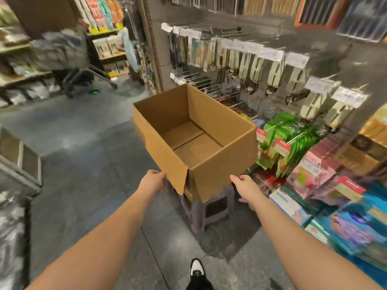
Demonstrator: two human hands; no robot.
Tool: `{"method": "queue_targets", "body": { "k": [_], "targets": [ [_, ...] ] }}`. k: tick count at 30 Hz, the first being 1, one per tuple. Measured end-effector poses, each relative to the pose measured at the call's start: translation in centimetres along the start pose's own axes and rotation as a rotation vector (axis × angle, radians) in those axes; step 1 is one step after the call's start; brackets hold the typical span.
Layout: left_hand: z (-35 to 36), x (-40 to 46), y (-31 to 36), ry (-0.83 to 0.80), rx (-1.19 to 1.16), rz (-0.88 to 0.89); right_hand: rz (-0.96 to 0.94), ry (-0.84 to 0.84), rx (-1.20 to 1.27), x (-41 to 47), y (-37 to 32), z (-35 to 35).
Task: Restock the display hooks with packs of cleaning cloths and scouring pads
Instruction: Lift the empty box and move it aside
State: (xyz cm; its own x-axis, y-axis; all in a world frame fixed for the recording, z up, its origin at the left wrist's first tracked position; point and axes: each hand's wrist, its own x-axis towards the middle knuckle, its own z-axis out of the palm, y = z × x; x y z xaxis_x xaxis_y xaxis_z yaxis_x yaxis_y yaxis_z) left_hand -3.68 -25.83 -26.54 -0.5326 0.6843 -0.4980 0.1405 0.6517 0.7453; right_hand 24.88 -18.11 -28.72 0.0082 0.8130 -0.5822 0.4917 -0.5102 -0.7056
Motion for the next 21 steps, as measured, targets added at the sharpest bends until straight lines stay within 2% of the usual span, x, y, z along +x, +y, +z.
{"method": "queue_targets", "body": {
  "k": [7,11,14,19,21],
  "targets": [
    [0.8,12.9,7.3,-0.136,-0.129,-0.259,0.296,-0.076,0.339,11.2,-8.1,4.7],
    [2.8,18.5,8.7,-0.226,-0.163,-0.303,0.402,-0.124,0.431,15.4,-9.3,7.3],
    [4.1,20.3,9.0,-0.276,-0.234,-0.376,0.446,-0.126,0.483,16.8,-9.7,9.3],
    [4.8,22.8,6.6,-0.302,-0.178,-0.344,0.432,-0.078,0.548,17.7,-9.1,11.0],
    [4.6,23.0,5.7,-0.314,-0.169,-0.337,0.389,-0.061,0.577,19.3,-6.6,11.3]
  ]
}}
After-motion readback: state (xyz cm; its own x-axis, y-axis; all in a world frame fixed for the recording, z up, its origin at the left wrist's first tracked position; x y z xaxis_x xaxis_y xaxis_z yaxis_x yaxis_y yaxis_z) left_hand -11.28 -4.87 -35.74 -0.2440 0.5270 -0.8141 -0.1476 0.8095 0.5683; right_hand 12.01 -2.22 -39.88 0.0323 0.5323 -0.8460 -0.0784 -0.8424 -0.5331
